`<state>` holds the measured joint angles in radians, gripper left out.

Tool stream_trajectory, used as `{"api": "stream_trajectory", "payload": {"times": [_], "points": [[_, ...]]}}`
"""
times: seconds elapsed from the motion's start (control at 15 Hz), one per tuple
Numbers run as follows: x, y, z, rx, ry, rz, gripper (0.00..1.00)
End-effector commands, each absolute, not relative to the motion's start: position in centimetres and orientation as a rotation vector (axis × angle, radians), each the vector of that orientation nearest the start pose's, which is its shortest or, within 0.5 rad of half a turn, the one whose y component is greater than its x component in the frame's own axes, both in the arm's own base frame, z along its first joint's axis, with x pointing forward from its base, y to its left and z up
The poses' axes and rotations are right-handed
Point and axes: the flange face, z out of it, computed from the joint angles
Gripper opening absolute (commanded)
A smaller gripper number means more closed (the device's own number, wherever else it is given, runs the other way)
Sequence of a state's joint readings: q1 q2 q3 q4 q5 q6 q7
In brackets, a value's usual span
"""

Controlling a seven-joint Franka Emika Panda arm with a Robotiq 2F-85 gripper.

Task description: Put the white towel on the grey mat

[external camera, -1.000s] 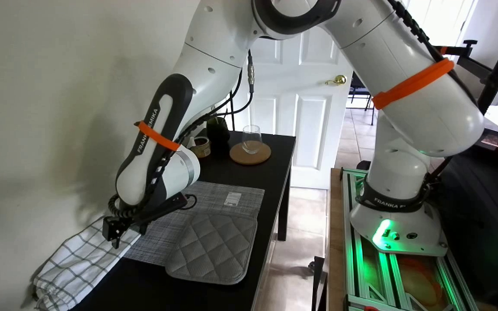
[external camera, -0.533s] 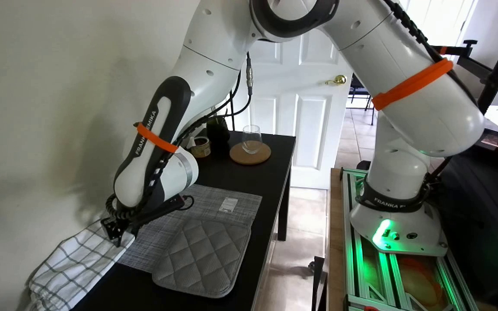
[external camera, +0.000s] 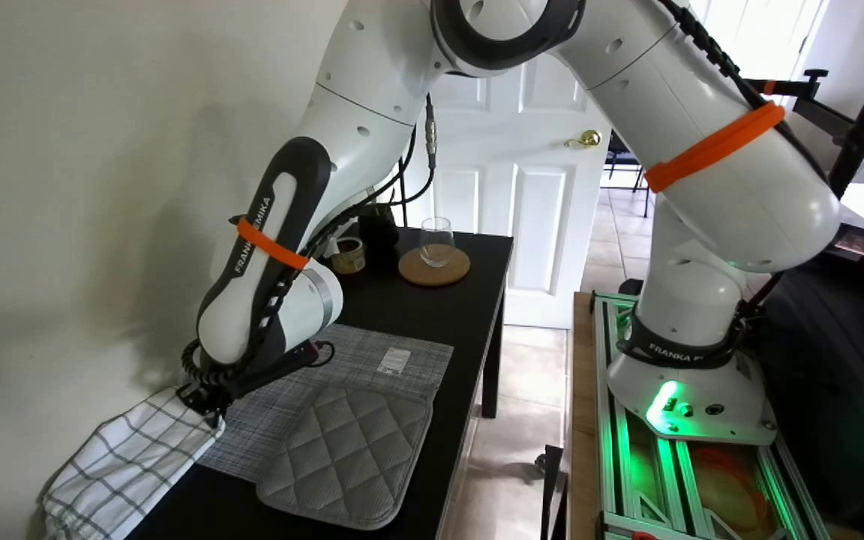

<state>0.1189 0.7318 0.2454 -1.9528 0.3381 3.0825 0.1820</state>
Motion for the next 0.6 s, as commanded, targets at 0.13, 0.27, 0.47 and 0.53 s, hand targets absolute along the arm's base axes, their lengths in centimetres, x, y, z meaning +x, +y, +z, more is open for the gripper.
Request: {"api": "stream_trajectory", "payload": {"times": [0.13,0.27,0.47,0.53], "points": [[60.6,20.9,19.6,-2.660,0.238,-0.547,0.01],[60.6,22.4,23.4,-2.561,0.180,-0.635,0.01],[59.5,24.1,28.5,-2.457,0.061,-0.687,0.01],[58.9,24.2,30.0,-2.431,0.029,-0.681,0.01]]}}
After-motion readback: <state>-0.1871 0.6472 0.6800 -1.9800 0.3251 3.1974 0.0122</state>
